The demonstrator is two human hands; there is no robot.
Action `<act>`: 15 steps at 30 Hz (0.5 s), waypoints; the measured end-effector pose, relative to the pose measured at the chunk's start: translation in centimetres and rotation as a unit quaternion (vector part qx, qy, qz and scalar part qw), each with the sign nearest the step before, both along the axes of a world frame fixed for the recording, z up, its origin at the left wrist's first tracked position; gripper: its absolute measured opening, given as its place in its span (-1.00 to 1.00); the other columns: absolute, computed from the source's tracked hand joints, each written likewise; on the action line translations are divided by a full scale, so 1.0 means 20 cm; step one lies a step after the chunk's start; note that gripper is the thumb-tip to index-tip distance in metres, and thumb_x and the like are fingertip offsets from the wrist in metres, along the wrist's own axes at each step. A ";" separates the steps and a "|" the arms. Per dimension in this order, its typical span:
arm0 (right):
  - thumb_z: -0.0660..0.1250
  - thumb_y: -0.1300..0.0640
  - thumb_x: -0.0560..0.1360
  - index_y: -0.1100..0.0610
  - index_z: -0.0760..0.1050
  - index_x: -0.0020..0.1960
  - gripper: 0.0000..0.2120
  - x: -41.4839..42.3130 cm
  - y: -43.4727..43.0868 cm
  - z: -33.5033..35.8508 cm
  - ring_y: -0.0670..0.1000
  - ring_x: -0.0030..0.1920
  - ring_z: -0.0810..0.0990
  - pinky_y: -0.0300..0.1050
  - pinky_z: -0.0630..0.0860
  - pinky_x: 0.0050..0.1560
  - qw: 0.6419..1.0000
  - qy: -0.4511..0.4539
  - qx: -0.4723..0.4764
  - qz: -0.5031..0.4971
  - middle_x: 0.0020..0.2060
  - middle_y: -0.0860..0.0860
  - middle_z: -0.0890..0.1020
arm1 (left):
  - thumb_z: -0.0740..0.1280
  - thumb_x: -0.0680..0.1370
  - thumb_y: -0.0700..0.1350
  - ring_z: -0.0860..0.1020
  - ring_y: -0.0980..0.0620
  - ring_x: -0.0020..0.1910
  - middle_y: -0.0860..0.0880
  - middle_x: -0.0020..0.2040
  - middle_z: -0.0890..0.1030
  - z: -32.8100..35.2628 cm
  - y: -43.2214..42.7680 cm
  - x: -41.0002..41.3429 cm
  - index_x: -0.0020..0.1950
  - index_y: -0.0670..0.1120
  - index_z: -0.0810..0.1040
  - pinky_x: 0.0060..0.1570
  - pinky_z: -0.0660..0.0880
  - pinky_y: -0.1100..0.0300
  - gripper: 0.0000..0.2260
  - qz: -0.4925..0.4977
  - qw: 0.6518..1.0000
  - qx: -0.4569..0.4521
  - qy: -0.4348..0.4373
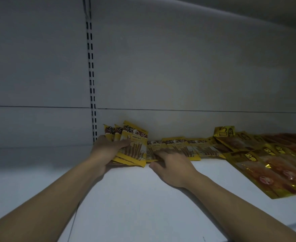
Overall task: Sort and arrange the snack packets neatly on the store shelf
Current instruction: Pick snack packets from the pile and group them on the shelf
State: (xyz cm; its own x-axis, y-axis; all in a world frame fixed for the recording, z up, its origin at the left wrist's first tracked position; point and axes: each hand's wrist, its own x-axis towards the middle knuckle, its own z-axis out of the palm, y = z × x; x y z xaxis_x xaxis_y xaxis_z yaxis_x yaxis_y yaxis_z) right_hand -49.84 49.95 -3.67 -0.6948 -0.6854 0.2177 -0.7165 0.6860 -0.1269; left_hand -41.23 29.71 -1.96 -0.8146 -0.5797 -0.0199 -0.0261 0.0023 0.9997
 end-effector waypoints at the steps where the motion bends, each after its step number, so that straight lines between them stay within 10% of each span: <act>1: 0.13 -0.24 0.60 -0.03 0.40 0.41 -0.52 0.00 0.00 0.00 0.07 0.31 0.43 -0.04 0.34 0.31 1.000 -0.007 -0.001 0.004 0.33 -0.04 0.49 | 0.58 0.39 -0.07 0.70 -0.21 -0.14 -0.17 -0.13 0.72 0.00 0.00 0.00 0.07 -0.19 0.62 0.01 0.62 -0.23 -0.65 0.000 1.000 0.000 0.001; 11: 0.11 -0.23 0.62 -0.01 0.20 0.55 -0.43 -0.04 0.01 -0.02 0.05 0.56 0.05 0.03 -0.08 0.53 0.999 -0.036 0.002 0.028 0.56 0.02 0.18 | 0.56 0.43 -0.09 0.71 -0.19 -0.17 -0.14 -0.17 0.73 0.01 0.00 0.00 -0.01 -0.18 0.66 -0.01 0.62 -0.22 -0.77 0.021 1.000 0.002 0.005; 15: 0.07 -0.27 0.60 -0.03 0.26 0.51 -0.44 -0.05 0.01 -0.03 0.12 0.48 0.20 0.11 0.05 0.50 1.000 -0.008 0.011 -0.007 0.42 0.07 0.36 | 0.56 0.42 -0.08 0.71 -0.17 -0.18 -0.13 -0.17 0.73 0.02 0.01 0.00 0.02 -0.18 0.65 -0.02 0.63 -0.20 -0.74 0.024 1.000 0.003 0.003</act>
State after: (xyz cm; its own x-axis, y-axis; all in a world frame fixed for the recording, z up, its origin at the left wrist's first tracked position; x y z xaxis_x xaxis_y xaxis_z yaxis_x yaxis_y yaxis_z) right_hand -50.86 50.07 -4.17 -0.7071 -0.6809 0.1906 -0.7054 0.6981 -0.1232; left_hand -41.15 29.93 -1.60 -0.7857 -0.6183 -0.0192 -0.0200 -0.0056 0.9998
